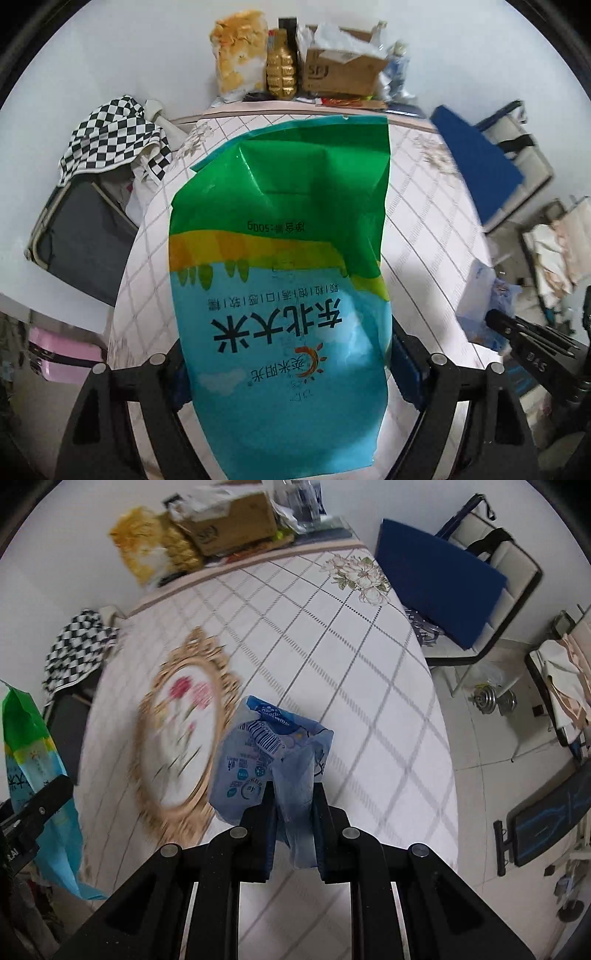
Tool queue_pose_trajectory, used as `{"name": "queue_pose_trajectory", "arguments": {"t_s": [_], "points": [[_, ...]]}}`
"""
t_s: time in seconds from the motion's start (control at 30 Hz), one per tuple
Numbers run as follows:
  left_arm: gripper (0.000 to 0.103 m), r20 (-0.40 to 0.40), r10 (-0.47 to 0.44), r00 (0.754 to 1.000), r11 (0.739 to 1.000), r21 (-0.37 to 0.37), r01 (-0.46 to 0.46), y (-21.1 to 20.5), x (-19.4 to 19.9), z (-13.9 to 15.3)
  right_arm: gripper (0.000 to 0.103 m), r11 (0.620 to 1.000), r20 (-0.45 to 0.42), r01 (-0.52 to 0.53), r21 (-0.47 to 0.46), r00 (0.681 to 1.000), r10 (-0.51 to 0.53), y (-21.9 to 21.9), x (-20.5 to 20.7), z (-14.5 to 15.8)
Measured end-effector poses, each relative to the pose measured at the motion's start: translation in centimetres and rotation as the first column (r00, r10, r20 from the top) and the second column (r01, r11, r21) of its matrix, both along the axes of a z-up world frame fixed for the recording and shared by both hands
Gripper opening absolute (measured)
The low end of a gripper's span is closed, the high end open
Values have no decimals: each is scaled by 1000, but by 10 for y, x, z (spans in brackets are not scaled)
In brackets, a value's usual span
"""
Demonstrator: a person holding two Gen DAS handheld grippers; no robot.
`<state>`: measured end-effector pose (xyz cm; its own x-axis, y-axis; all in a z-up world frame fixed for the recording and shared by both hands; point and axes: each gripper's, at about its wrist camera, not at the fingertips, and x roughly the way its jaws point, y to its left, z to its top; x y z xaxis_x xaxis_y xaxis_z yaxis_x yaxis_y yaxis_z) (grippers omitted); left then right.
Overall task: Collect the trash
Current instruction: 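Grasp the blue-green rice bag with the left tool while the right tool grasps the blue plastic wrapper, then carry the rice bag and blue wrapper to the bin and release both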
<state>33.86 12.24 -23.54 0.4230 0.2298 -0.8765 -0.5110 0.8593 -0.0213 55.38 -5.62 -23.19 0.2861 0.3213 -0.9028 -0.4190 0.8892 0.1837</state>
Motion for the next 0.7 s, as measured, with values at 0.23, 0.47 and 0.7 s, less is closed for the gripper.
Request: {"name": "queue_pose_trajectory", "arguments": {"t_s": [0.23,0.47,0.7], "points": [[83,35,-139,990,989,-38,140,-41,-136,10,18,998,36,46,36,998,-48,-44,-173,33],[83,-61,-207,977,965,-177,193,-65,-239,-38,18,993,-104,116,22,988,-113,-101,-339,-8],[83,-199,-239,950,928,-336,163,-96,-293,-142,18,987,-331,140,-73,931,-156,-147,-431,-132]]}}
